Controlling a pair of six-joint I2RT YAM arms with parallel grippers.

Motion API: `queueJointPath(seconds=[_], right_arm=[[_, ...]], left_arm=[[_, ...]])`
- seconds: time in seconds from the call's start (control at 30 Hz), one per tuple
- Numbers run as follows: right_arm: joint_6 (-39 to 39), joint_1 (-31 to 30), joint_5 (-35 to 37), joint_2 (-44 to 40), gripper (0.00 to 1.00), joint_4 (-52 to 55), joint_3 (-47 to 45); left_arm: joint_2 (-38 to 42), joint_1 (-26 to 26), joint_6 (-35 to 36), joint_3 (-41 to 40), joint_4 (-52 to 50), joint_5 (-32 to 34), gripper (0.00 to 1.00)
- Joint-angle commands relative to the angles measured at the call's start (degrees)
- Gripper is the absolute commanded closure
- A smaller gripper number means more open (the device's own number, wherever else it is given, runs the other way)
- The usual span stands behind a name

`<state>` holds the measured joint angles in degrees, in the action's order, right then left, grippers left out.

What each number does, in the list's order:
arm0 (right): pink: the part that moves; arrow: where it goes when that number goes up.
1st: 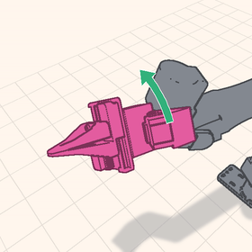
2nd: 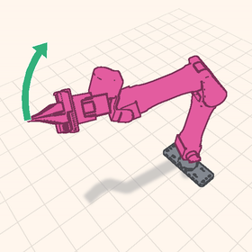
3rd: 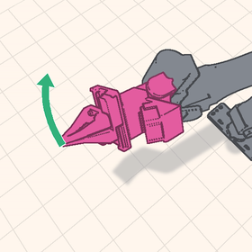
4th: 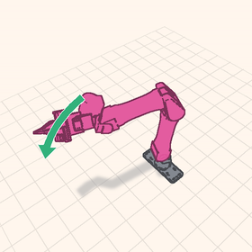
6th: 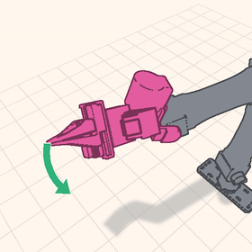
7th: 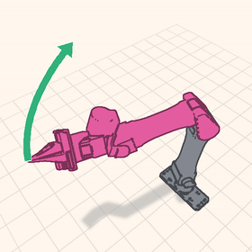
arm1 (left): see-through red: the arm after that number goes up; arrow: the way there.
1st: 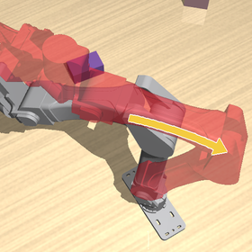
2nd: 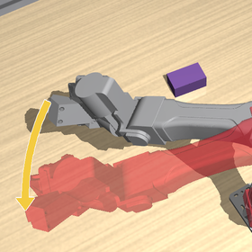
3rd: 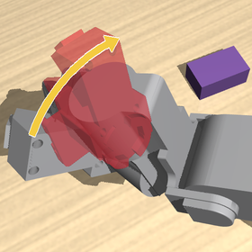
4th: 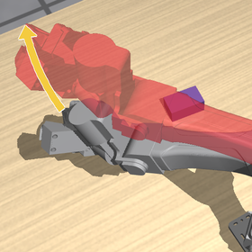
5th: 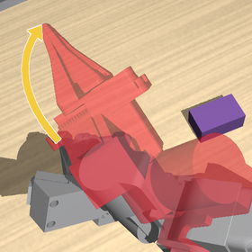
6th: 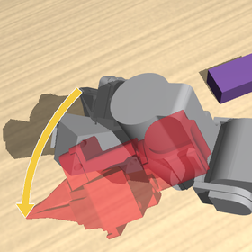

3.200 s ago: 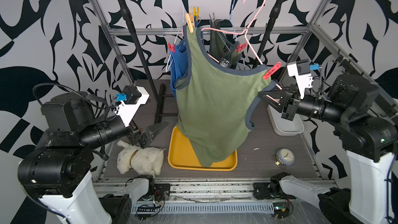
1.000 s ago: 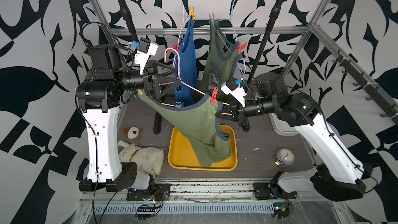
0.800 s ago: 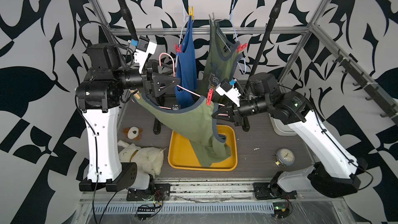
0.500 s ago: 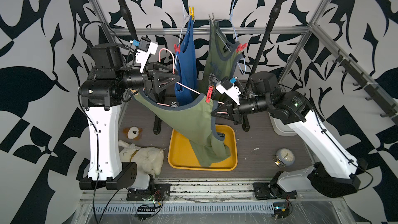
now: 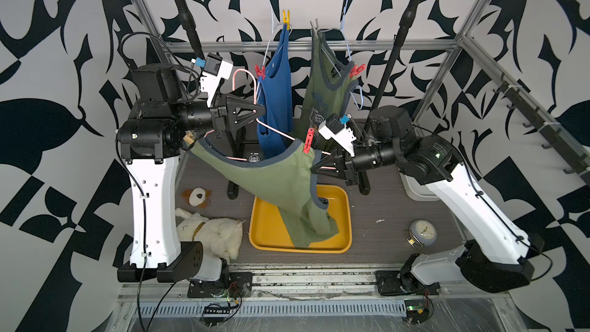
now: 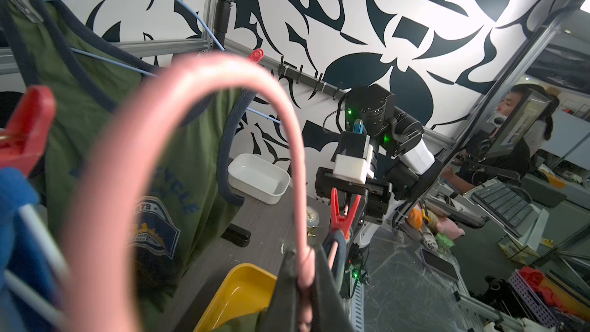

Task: Remove the clothespins securing tank tops to the hanger
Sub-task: Pick up the hanger from the clothesline.

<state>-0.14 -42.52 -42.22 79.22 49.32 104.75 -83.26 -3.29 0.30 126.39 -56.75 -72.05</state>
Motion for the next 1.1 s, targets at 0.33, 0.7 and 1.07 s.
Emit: queueJointPath(seconds=[0.33, 0.7, 1.07], right_arm=[[-2.58, -0.02, 7.63, -2.94, 0.37, -5.90, -0.51], [1.55, 1.29, 2.79, -0.57, 0.27, -12.51, -0.38], [7.05, 3.60, -1.73, 1.34, 0.27, -20.65, -2.59]], left_arm=[[3.59, -0.14, 13.32, -3.50, -11.89, 9.91, 1.00], [4.37, -1.08, 14.73, -6.72, -12.86, 7.67, 1.00], [4.58, -1.98, 16.20, -5.98, -14.92, 6.75, 1.00]])
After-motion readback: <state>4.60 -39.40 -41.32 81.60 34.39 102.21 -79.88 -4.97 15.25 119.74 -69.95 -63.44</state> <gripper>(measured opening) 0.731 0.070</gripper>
